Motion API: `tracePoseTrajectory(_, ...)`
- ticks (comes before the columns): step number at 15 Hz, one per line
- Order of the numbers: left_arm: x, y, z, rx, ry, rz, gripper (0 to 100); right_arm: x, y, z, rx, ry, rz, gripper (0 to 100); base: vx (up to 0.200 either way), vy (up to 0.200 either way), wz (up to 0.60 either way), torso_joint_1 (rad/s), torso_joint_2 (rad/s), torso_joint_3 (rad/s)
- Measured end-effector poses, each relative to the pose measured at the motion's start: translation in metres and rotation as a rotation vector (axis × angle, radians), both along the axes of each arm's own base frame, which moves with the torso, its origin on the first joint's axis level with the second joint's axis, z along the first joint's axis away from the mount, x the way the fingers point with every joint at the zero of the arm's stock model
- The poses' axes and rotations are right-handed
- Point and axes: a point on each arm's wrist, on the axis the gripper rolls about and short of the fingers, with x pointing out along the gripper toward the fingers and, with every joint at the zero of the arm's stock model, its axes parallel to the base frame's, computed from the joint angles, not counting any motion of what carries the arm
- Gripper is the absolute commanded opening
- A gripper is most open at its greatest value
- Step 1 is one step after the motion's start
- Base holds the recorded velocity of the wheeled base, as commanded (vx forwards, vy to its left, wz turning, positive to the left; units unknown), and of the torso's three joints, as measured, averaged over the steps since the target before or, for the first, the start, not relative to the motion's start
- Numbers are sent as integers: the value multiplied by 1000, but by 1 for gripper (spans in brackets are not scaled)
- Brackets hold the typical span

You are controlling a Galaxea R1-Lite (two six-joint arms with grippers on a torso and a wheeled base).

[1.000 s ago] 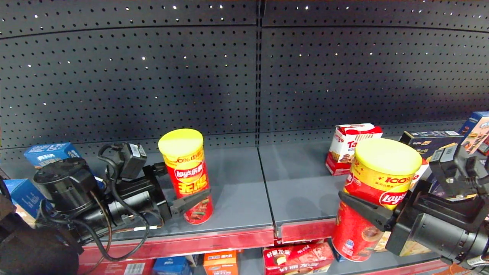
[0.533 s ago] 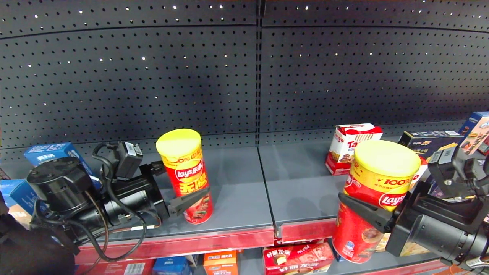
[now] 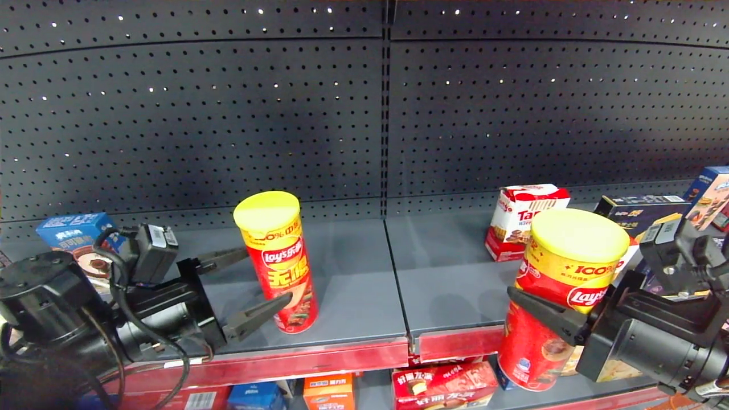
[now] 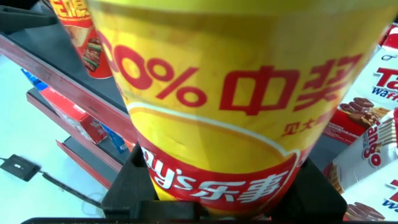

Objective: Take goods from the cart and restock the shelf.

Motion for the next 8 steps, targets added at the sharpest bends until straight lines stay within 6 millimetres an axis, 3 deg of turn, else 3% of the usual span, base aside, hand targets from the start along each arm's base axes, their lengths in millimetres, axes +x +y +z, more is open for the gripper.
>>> tracePoseTrajectory(8,-47,38,0,-17,1,234,100,0,-2,-2,-5,4,-13,0,0,0,0,0,0,0)
